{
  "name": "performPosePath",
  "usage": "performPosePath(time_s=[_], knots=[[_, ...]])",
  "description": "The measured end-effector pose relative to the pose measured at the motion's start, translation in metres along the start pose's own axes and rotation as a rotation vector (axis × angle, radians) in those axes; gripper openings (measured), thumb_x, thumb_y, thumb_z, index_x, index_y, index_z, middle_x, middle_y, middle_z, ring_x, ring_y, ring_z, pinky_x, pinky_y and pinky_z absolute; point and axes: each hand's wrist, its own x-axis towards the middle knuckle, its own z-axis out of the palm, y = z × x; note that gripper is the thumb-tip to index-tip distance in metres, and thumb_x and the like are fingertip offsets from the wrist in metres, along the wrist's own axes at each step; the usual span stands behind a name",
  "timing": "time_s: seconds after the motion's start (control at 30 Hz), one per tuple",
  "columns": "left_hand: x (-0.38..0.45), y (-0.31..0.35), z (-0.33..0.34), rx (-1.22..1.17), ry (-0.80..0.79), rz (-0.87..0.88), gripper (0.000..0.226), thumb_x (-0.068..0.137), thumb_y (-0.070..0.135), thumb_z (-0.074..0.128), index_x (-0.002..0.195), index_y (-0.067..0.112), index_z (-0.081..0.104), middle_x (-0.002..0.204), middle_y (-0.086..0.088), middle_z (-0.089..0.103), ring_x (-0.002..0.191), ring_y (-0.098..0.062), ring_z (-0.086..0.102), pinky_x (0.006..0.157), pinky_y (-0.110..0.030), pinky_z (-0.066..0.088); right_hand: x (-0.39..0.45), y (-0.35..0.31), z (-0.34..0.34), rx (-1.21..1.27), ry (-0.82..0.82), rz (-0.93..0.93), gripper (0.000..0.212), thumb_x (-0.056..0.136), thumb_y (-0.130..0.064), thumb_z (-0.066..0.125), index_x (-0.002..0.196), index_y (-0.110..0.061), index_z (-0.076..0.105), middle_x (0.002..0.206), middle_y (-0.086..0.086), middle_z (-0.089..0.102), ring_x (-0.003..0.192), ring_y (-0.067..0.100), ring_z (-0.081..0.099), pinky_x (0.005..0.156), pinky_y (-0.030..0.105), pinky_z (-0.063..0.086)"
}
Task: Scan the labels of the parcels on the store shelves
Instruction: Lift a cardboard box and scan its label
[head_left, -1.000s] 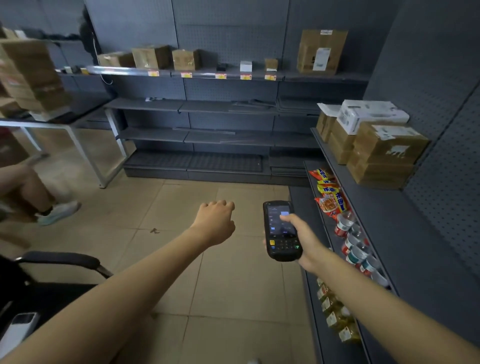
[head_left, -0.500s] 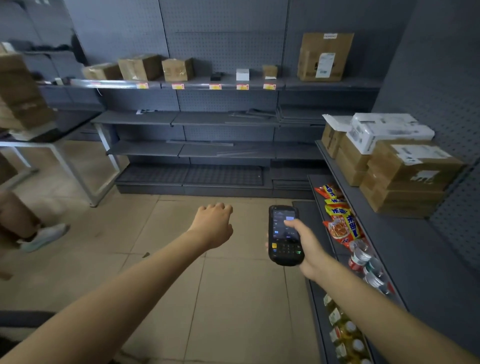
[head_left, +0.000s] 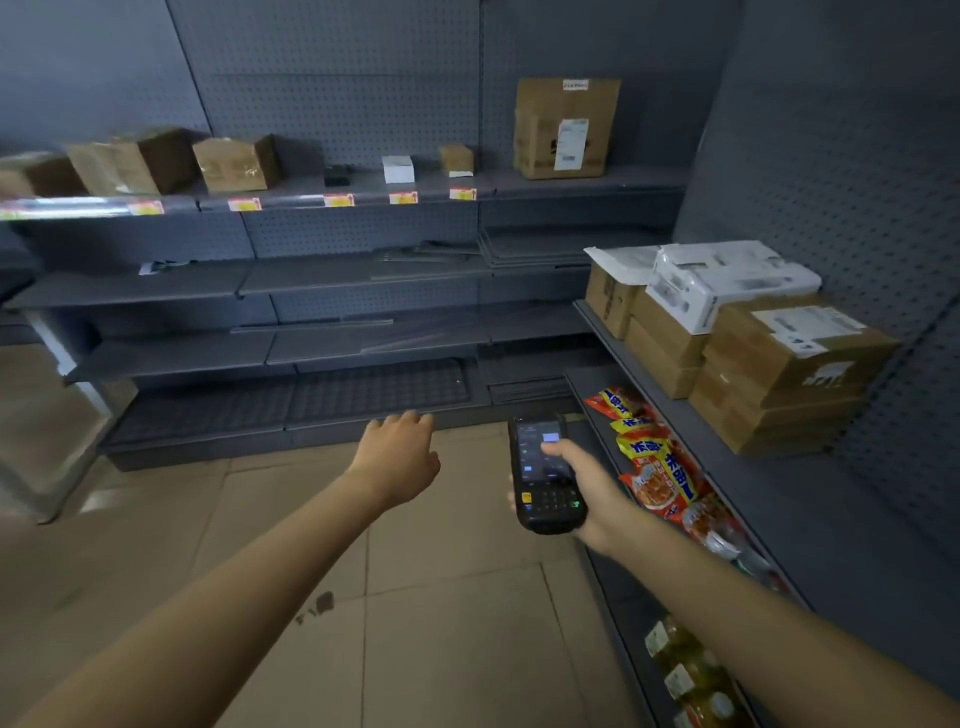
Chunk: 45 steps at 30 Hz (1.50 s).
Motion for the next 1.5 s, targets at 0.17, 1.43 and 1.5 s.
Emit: performPosePath(time_s=[0.17,1.43,1.5], knots=[[0.052,-0.005,0.0,-0.009,-0.028,0.07,0.044,0.096,0.034,0.046,0.135,0.015,0.046,0.136,-0.007,0.052,0.124,-0.028,0.049,0.104,-0.04,0.038,0.04,-0.02,0.005,-0.02,0.101,-0.015,0.054,0.081,-0.036,0.068,0.124,-0.005,0.06,0.125,0.025,0.064,0.108,0.043,0.066,0.098,0.053,0.05],[0.541,0.116,-0.028,0.012,0.023,0.864,0.039,0.095,0.032,0.044,0.132,0.02,0.045,0.132,-0.002,0.052,0.121,-0.026,0.051,0.098,-0.039,0.037,0.266,-0.237,-0.075,0.388,0.733,-0.323,0.036,0.088,-0.03,0.06,0.118,-0.009,0.063,0.101,0.016,0.07,0.083,0.03,0.067,0.073,0.035,0.054],[0.547,0.148,-0.037,0.007,0.056,0.935,0.042,0.093,0.028,0.034,0.132,0.015,0.043,0.128,-0.004,0.053,0.117,-0.027,0.052,0.096,-0.042,0.039,0.253,-0.238,-0.09,0.407,0.785,-0.342,0.041,0.087,-0.031,0.061,0.122,-0.009,0.061,0.102,0.017,0.07,0.082,0.03,0.068,0.073,0.035,0.055]])
